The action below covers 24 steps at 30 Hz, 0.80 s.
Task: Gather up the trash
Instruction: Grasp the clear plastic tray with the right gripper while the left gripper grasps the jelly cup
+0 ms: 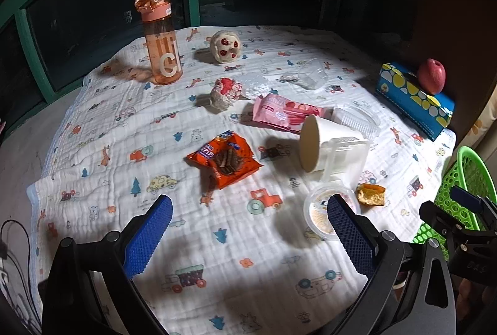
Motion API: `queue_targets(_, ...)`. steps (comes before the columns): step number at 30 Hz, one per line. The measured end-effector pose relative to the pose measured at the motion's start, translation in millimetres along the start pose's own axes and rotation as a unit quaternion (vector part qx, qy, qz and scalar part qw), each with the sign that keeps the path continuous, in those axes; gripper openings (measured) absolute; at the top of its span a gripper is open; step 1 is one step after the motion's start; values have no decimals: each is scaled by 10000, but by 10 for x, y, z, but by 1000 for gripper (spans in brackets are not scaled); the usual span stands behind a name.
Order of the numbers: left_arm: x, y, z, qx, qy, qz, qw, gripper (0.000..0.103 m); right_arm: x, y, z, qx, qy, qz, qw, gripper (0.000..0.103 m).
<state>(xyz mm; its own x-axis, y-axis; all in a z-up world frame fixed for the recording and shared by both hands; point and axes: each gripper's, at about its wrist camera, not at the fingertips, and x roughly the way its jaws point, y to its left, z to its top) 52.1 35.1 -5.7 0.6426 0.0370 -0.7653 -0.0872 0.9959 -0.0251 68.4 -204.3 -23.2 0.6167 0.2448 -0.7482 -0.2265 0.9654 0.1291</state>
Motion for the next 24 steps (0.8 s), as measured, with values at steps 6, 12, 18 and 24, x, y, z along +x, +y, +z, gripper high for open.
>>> queue_targets(6,49,192,18,-137,58,91,9998,97,285,246,141,-203,63,120,9997,96)
queue_targets(12,92,380,3,-224,93,179,9995,97,562,436,242,-285,127,60,9995,93)
queue_targets(18,163,534,-36,-327,174,179,9992,97,802,553,331,-273,210,-41,9994,91)
queue_targets(24,233,605,-68,-386,265,126,9988,97,955,641,398,-333,209,-302,9988,83)
